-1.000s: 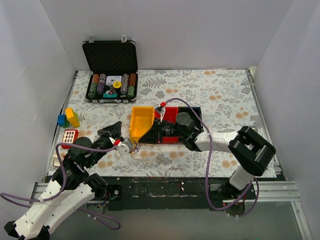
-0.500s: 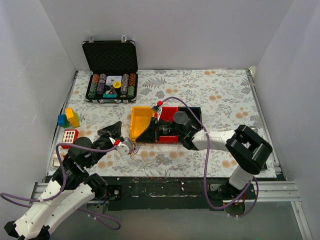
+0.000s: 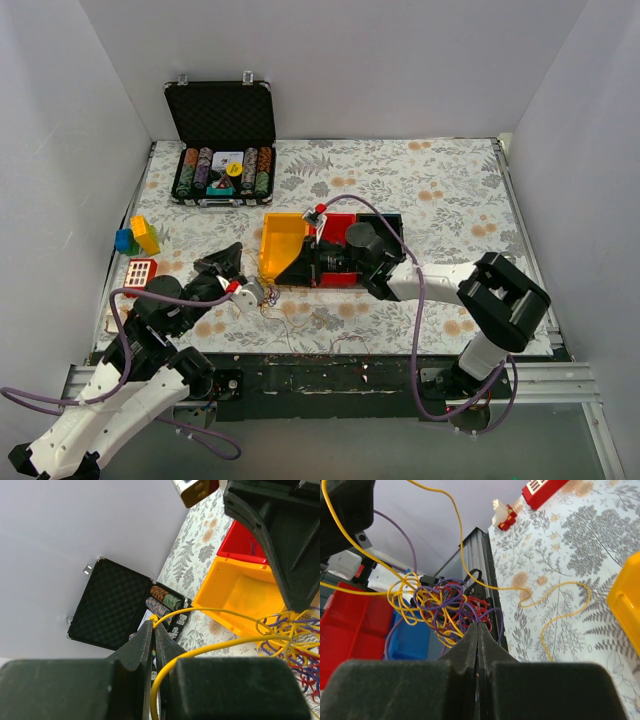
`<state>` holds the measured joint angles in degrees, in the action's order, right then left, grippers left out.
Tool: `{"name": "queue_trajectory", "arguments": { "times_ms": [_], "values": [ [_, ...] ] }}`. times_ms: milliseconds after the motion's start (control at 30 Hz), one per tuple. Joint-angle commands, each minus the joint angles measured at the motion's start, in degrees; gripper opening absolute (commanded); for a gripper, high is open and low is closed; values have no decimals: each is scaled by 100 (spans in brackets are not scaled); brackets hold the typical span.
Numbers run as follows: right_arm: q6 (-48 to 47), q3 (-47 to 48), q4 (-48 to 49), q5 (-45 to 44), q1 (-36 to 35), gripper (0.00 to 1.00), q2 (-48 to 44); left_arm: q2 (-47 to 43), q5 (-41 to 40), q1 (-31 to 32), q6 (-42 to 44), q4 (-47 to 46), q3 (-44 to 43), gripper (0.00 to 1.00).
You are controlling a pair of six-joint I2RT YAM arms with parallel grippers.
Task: Untangle the cables
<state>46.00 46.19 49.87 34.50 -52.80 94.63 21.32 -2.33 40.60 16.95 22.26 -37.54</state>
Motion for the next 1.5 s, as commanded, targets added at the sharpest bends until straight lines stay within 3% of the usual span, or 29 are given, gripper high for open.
{"name": "queue_trajectory", "arguments": {
  "times_ms": [0, 167, 533, 767, 967, 1200, 1467],
  "values": [
    [-897, -93, -1089, -627, 199, 1, -822, -110, -13, -26, 89, 24, -87, 0],
    [-2277, 188, -3234, -2243, 427, 1, -1727, -163, 13, -26, 98, 68, 1, 0],
    [-3377, 355, -4801, -5057, 1324, 1, -3274, -190, -119, -34, 238, 594, 282, 0],
    [-3782, 549, -5276, -6454, 1842, 1, -3811, -216, -259, -26, 502, 2000, 590, 0],
    [-4089, 689, -5470, -7395, 2238, 1, -4119, -453, -497, -26, 853, 2527, 897, 0],
    [-4563, 1233, -5418, -7738, 2774, 1, -4277, -691, -567, -26, 1091, 2686, 1073, 0],
    [-5284, 2033, -5040, -8089, 3539, 1, -4084, -585, -830, -26, 1091, 3705, 1345, 0]
  ]
}}
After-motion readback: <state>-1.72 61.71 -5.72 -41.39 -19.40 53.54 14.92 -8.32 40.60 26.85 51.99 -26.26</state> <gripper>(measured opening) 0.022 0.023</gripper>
